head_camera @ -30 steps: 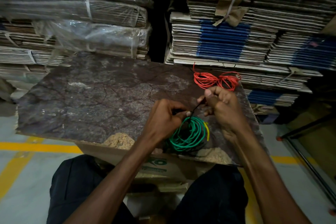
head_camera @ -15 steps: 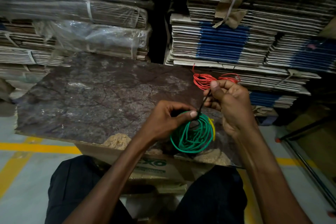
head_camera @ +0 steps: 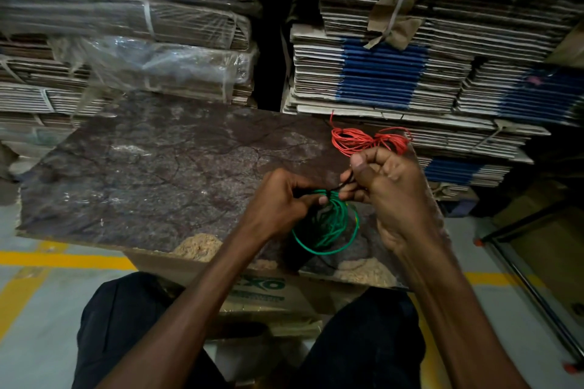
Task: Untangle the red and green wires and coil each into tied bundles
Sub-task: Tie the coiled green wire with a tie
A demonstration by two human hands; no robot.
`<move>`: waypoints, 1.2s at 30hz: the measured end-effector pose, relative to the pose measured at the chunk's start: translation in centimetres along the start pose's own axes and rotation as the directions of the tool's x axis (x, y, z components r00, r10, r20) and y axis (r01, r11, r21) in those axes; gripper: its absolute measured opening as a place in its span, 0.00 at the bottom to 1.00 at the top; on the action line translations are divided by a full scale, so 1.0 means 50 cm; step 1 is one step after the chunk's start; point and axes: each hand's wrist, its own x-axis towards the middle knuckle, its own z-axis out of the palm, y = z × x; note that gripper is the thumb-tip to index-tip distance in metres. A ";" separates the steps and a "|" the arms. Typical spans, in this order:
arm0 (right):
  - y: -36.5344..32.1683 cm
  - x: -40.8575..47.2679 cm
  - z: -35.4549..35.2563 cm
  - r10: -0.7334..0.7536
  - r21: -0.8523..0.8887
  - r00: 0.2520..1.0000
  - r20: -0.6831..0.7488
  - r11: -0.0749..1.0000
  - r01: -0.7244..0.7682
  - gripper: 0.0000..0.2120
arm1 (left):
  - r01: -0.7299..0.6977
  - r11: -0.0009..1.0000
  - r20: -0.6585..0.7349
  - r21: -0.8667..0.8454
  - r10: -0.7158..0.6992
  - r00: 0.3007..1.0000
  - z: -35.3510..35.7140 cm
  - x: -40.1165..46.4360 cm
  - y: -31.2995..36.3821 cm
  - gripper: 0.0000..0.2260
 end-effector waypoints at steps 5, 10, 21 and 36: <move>0.003 0.008 0.001 -0.018 0.060 0.999 0.030 0.998 0.016 0.05 | -0.053 0.989 -0.078 0.139 0.064 0.995 -0.016 0.010 -0.013 0.04; 0.032 0.018 0.000 -0.032 -0.050 0.996 0.086 0.998 0.036 0.15 | -0.074 0.994 -0.071 0.084 0.080 0.994 -0.021 0.004 -0.011 0.09; 0.045 0.054 0.002 -0.138 -0.329 0.980 0.143 0.927 0.179 0.08 | -0.179 0.979 0.028 0.102 0.177 0.984 -0.021 0.002 0.001 0.09; 0.057 0.041 0.002 -0.238 -0.447 0.970 0.060 0.862 0.239 0.14 | -0.066 0.899 -0.084 0.433 0.113 0.990 -0.003 0.015 -0.005 0.13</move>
